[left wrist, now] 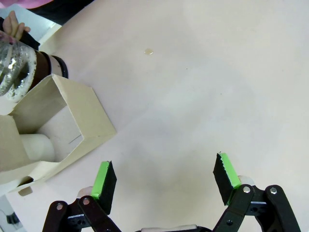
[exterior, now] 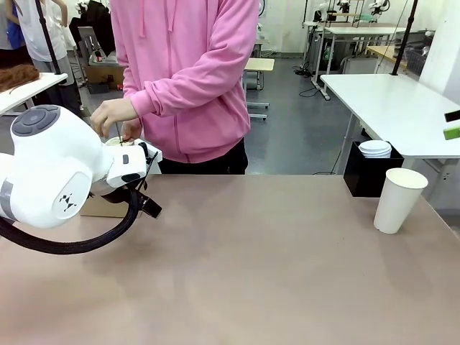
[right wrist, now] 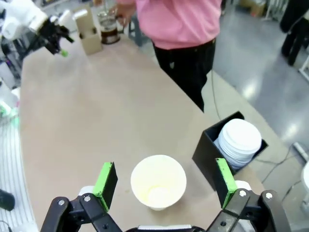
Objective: Pour a drink into a cup and package it in a carrier.
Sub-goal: Pick up the 600 ml Paper Cup and place it in the middle top area of the table.
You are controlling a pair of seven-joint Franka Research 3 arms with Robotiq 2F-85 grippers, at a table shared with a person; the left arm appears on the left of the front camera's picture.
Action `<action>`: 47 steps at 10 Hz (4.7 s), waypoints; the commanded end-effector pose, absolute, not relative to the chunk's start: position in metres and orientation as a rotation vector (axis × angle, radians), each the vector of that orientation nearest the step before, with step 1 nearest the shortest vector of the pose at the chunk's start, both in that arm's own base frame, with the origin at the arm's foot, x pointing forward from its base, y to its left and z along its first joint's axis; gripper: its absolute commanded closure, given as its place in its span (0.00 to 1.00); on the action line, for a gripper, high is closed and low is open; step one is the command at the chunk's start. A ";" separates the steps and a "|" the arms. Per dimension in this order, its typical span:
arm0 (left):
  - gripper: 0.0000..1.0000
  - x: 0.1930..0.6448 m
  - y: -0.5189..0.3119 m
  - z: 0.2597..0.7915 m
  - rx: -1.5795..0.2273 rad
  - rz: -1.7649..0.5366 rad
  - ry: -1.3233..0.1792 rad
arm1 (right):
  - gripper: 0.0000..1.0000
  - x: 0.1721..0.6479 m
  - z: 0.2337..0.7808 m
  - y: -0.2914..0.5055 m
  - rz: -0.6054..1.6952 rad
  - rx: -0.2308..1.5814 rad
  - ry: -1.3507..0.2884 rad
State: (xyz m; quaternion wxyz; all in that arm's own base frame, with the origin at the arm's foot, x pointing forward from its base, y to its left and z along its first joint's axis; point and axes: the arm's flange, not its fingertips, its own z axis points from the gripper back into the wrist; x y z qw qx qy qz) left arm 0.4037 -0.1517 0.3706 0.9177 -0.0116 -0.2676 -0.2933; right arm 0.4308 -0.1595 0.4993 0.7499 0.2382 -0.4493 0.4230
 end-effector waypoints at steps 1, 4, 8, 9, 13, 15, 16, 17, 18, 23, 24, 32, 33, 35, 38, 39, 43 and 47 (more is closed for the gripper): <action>0.00 0.404 -0.152 0.371 -0.025 -0.604 -0.551 | 0.00 0.454 0.474 -0.160 0.903 0.572 -1.039; 0.00 0.404 -0.152 0.371 -0.025 -0.604 -0.551 | 0.00 0.436 0.481 -0.165 0.906 0.540 -1.017; 0.00 0.404 -0.152 0.371 -0.025 -0.604 -0.551 | 0.00 0.458 0.446 -0.212 0.817 0.674 -1.027; 0.00 0.404 -0.152 0.371 -0.025 -0.604 -0.551 | 0.00 0.461 0.422 -0.235 0.831 0.741 -1.073; 0.00 0.404 -0.152 0.371 -0.025 -0.604 -0.551 | 0.00 0.460 0.333 -0.271 0.880 0.882 -1.269; 0.00 0.404 -0.152 0.371 -0.025 -0.604 -0.551 | 0.00 0.461 0.303 -0.265 0.906 0.898 -1.337; 0.00 0.404 -0.152 0.371 -0.025 -0.604 -0.551 | 0.00 0.459 0.292 -0.257 0.908 0.904 -1.356; 0.00 0.404 -0.152 0.371 -0.025 -0.604 -0.551 | 0.00 0.458 0.281 -0.249 0.909 0.907 -1.370; 0.00 0.404 -0.152 0.371 -0.025 -0.604 -0.551 | 0.00 0.456 0.274 -0.242 0.899 0.918 -1.374; 0.00 0.404 -0.152 0.371 -0.025 -0.604 -0.551 | 0.00 0.458 0.251 -0.206 0.928 0.946 -1.313; 0.00 0.404 -0.152 0.371 -0.025 -0.604 -0.551 | 0.00 0.459 0.247 -0.199 0.935 0.944 -1.308; 0.00 0.404 -0.152 0.371 -0.025 -0.604 -0.551 | 0.00 0.478 0.234 -0.163 0.904 0.962 -1.316; 0.00 0.404 -0.152 0.371 -0.025 -0.604 -0.551 | 0.00 0.480 0.235 -0.158 0.902 0.978 -1.310; 0.00 0.404 -0.152 0.371 -0.025 -0.604 -0.551 | 0.00 0.482 0.230 -0.151 0.909 1.008 -1.273; 0.00 0.404 -0.152 0.371 -0.025 -0.604 -0.551 | 0.00 0.483 0.226 -0.139 0.910 1.039 -1.247; 0.00 0.404 -0.152 0.371 -0.025 -0.604 -0.551 | 0.00 0.484 0.225 -0.136 0.910 1.047 -1.245; 0.00 0.404 -0.152 0.371 -0.025 -0.604 -0.551 | 0.20 0.483 0.226 -0.138 0.902 1.088 -1.190; 0.00 0.404 -0.152 0.371 -0.025 -0.604 -0.551 | 0.20 0.484 0.221 -0.136 0.931 1.063 -1.243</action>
